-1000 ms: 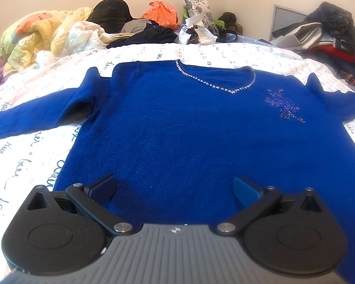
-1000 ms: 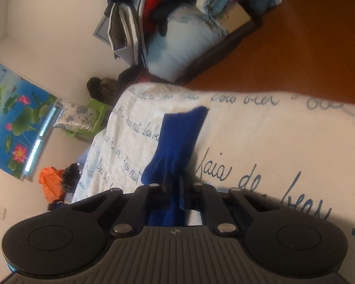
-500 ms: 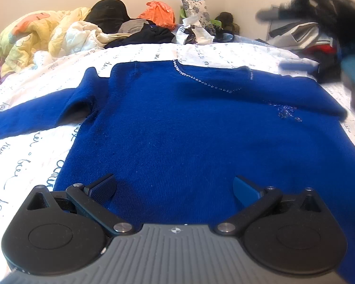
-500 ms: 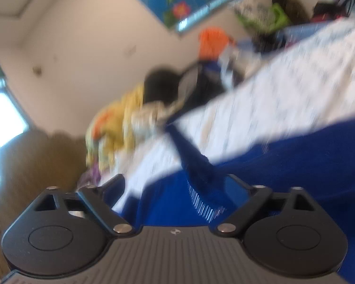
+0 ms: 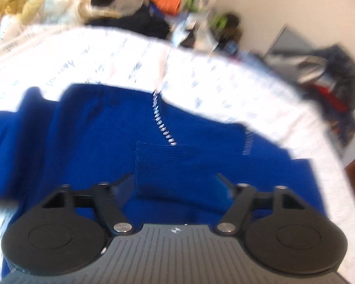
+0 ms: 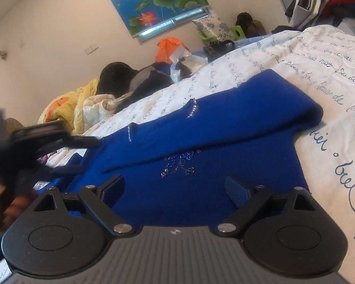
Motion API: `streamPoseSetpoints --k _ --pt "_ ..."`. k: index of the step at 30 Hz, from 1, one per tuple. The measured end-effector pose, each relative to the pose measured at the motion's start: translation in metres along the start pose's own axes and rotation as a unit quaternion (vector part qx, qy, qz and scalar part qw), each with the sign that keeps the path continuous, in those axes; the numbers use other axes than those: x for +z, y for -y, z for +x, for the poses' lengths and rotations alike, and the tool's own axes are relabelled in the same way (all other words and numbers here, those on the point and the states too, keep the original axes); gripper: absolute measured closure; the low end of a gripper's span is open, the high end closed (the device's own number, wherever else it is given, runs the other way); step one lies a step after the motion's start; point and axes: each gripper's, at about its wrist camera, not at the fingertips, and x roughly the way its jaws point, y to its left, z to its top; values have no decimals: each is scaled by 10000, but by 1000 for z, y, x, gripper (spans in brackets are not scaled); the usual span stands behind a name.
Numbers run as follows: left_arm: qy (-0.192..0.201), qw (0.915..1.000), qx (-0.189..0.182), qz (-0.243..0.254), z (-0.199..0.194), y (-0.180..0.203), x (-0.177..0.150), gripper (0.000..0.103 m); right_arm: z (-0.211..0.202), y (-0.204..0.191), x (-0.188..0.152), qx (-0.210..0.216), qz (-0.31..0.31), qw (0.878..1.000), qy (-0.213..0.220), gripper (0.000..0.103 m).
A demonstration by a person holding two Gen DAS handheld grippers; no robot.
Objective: Fold small clothes
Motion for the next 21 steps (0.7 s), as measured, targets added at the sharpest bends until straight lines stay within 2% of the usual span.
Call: streamPoseSetpoints --k 1,2,3,4,6,8,10,12,14,16,18,20,21 --pt "-184 9996 199 24 13 1 4 47 1 1 0 7 24 10000 -24 10" --pt "-31 9986 468 253 19 9 5 52 1 1 0 28 41 10000 -17 10" --pt "-24 9969 629 475 23 16 6 81 3 1 -1 46 60 10000 -7 10" --pt "43 9942 808 713 25 24 7 95 3 2 -2 56 78 10000 -1 10" --pt "177 9932 797 832 15 30 11 95 4 1 -2 57 82 9999 8 10" --pt "625 9905 743 978 -15 32 19 95 4 0 -3 55 72 10000 10 10" --pt "980 9867 786 1030 -45 22 22 95 4 -1 -3 59 69 10000 -1 10" --pt "1090 9851 917 962 -60 3 29 95 5 0 -3 70 77 9999 -9 10" --pt "963 9835 1186 966 -61 -20 23 95 6 0 -3 80 89 9999 -13 10" --pt "509 9819 1541 981 -37 -45 15 95 7 -1 -3 83 81 9999 -26 10" --pt "216 9797 1707 1025 -17 -60 0 95 9 -2 -2 73 38 10000 -55 9" --pt "443 9740 1793 1312 -20 -55 -9 90 9 -3 -2 69 -4 9999 -83 9" --pt "527 9720 1842 1360 -25 -51 -10 83 9 -3 -1 88 -16 9999 -118 9"
